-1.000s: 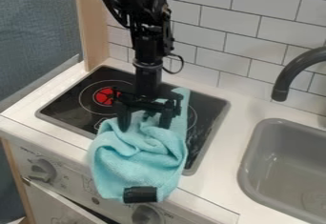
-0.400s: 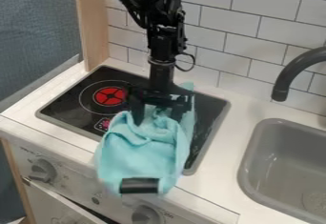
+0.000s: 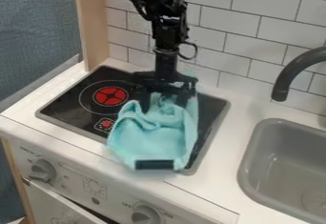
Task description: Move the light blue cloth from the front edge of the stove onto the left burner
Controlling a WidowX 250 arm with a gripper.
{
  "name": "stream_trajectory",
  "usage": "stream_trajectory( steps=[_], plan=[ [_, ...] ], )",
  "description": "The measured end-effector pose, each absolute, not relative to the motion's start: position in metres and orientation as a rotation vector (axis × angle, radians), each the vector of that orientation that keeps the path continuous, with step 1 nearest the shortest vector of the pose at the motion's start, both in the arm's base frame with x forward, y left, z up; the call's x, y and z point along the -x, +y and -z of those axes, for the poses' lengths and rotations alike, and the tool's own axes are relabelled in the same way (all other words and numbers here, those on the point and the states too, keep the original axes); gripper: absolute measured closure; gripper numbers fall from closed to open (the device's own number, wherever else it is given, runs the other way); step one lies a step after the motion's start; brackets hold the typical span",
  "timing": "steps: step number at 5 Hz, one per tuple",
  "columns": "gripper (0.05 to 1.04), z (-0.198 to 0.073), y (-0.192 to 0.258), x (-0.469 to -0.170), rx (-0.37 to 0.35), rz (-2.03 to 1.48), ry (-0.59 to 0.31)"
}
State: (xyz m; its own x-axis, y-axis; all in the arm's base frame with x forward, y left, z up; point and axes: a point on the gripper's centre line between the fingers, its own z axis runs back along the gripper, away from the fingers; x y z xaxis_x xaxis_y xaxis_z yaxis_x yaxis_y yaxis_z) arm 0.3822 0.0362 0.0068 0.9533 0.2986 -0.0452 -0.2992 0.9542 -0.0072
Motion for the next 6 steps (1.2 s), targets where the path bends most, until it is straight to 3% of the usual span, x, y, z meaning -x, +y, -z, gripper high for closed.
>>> stream_trajectory(
  steps=[3,6],
  plan=[
    [0.083,-0.007,0.108,-0.39,0.022,-0.596,0.031],
    [0.083,-0.01,0.133,-0.377,0.023,-0.678,0.059]
  ],
)
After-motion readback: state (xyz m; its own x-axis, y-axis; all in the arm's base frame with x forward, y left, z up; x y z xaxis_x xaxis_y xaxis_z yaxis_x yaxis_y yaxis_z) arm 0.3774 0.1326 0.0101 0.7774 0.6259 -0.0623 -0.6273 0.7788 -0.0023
